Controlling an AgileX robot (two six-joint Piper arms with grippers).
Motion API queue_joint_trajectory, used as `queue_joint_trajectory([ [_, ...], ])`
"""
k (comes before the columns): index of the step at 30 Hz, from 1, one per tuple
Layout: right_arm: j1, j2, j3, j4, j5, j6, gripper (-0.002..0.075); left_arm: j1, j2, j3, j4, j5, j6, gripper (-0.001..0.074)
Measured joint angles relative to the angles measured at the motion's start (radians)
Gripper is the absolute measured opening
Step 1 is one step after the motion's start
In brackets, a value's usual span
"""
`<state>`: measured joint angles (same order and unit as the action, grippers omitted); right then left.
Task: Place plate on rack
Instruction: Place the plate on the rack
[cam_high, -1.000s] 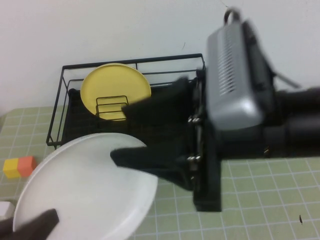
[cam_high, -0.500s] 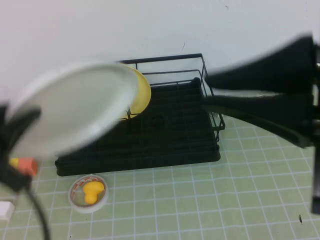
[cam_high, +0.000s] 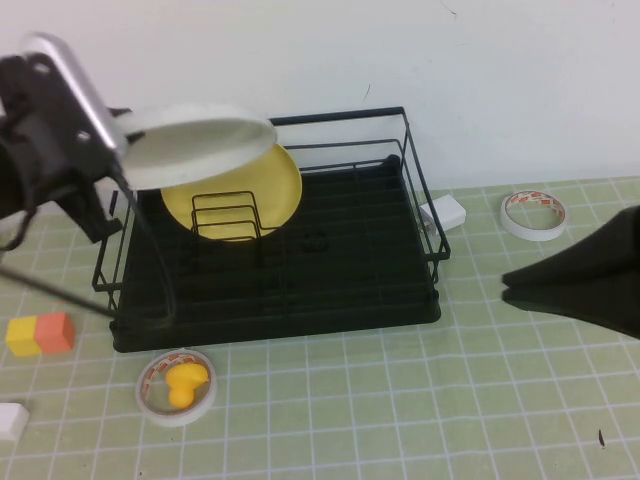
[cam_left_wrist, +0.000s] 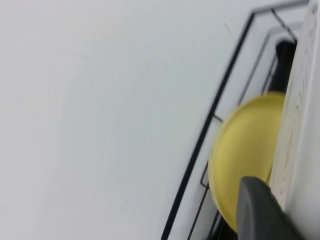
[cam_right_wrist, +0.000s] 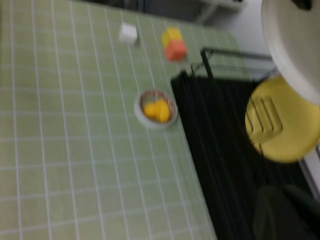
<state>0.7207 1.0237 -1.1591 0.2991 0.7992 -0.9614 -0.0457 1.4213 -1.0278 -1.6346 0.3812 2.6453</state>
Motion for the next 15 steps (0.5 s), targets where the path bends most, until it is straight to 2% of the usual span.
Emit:
queue_joint_trajectory([
  [5, 0.0, 0.0, 0.0, -0.104, 0.042, 0.122, -0.0001, 0.0, 0.188, -0.072, -0.054, 0.004, 0.225, 0.0102],
  [11, 0.0, 0.0, 0.0, -0.215, 0.124, 0.232, -0.0002, 0.0, 0.377, -0.159, -0.063, 0.046, 0.275, 0.0102],
  [15, 0.0, 0.0, 0.0, -0.299, 0.164, 0.305, -0.0002, 0.0, 0.418, -0.205, -0.063, 0.047, 0.281, 0.0102],
])
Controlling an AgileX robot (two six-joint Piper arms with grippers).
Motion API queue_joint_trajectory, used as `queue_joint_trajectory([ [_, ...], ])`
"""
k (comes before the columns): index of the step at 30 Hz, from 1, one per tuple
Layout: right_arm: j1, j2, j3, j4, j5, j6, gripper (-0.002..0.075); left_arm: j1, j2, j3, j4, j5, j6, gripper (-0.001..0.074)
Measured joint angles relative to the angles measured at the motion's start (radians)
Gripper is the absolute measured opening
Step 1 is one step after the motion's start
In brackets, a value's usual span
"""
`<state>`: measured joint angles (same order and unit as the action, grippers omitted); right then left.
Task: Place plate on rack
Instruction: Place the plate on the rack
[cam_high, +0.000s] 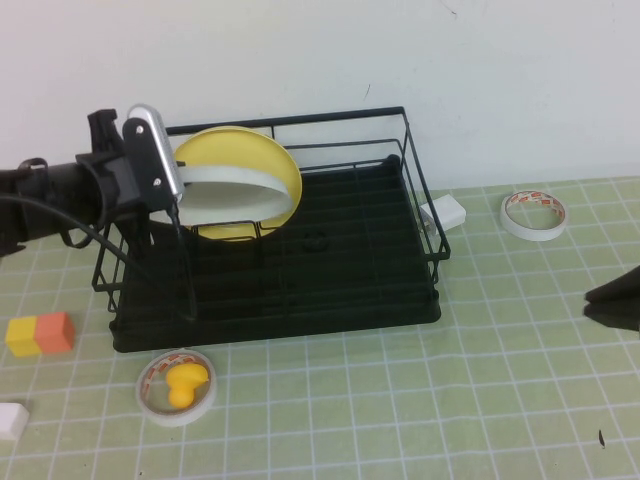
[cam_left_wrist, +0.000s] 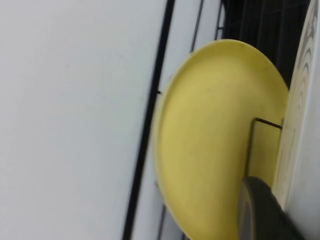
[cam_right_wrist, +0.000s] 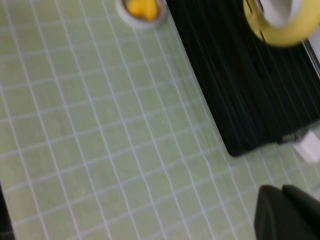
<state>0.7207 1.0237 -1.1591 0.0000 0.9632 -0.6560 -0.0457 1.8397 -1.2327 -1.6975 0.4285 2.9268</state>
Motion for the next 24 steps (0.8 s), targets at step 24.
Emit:
queue_joint_trajectory([
  [24, 0.0, 0.0, 0.0, -0.099, 0.04, 0.063, -0.0002, 0.0, 0.118, -0.139, 0.0, 0.023, -0.052, 0.0102],
])
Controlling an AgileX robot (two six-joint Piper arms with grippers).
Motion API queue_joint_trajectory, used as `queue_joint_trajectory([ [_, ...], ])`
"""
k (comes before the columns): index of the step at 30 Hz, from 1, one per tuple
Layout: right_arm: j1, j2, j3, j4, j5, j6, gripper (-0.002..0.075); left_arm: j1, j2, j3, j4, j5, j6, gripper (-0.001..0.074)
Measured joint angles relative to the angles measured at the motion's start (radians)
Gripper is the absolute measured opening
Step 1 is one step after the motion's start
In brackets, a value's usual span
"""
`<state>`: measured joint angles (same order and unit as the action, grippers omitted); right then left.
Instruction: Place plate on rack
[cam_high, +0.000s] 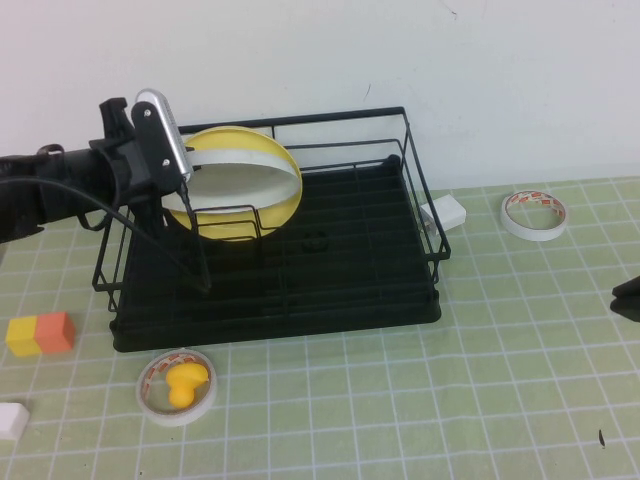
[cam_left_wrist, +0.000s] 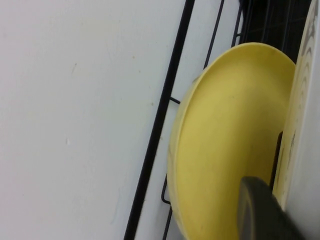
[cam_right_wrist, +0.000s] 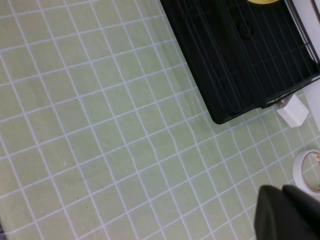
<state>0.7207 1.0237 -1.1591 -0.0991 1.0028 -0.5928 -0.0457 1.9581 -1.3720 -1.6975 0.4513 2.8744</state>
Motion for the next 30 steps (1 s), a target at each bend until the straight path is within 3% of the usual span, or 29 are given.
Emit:
queue_joint_trajectory([
  [5, 0.0, 0.0, 0.0, 0.0, 0.021, 0.008, -0.0002, 0.0, 0.011, -0.004, 0.0, 0.008, -0.088, 0.011],
  [12, 0.0, 0.0, 0.0, -0.001, 0.034, 0.013, -0.0002, -0.009, 0.011, -0.004, 0.0, 0.029, -0.136, 0.0355],
  [16, 0.0, 0.0, 0.0, -0.015, 0.047, 0.019, -0.0002, -0.012, -0.003, -0.005, 0.0, -0.006, -0.201, 0.0386],
  [20, 0.0, 0.0, 0.0, -0.121, 0.11, 0.093, -0.0002, -0.012, -0.087, -0.005, 0.0, -0.124, -0.375, 0.0318],
  [25, 0.0, -0.014, 0.0, -0.291, 0.203, 0.256, -0.0002, -0.014, -0.27, 0.001, -0.012, -0.335, -0.847, 0.0092],
  [30, 0.0, -0.091, 0.014, -0.342, 0.197, 0.389, -0.0002, -0.014, -0.473, 0.098, -0.03, -0.438, -1.081, 0.0013],
])
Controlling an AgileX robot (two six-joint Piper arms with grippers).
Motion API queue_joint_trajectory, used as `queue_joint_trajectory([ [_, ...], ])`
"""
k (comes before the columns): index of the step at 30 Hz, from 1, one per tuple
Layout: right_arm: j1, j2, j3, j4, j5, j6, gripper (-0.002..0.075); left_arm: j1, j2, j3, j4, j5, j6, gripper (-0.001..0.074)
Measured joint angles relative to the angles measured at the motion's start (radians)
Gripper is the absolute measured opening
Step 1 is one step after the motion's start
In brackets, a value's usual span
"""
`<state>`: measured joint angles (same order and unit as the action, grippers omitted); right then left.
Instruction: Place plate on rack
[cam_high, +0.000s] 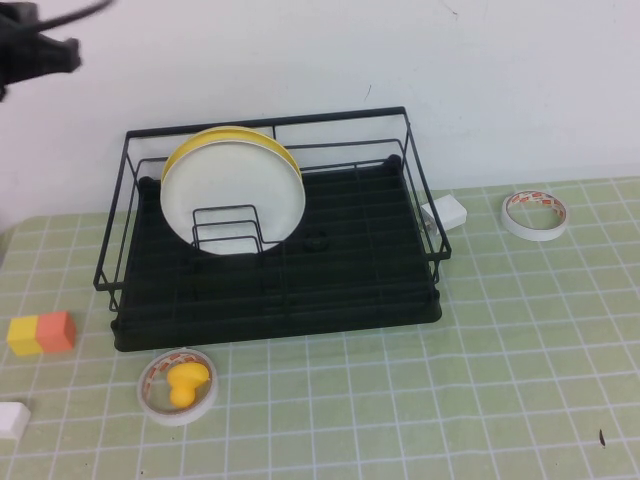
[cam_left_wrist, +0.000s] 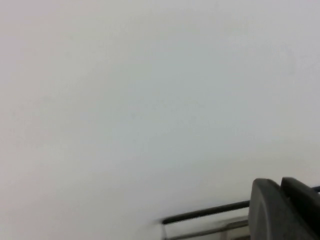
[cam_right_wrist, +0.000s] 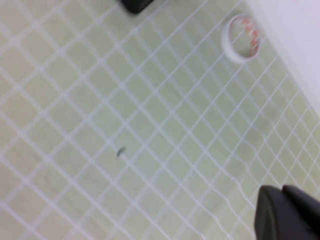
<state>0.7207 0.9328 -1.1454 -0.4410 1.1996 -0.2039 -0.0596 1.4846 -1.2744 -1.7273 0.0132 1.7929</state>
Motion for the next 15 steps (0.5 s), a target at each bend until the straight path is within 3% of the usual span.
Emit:
queue_joint_trajectory([
  [15, 0.0, -0.435, 0.625, 0.207, -0.591, 0.13, -0.0002, 0.0, -0.616, 0.682, 0.001, 0.16, -0.196, 0.0],
])
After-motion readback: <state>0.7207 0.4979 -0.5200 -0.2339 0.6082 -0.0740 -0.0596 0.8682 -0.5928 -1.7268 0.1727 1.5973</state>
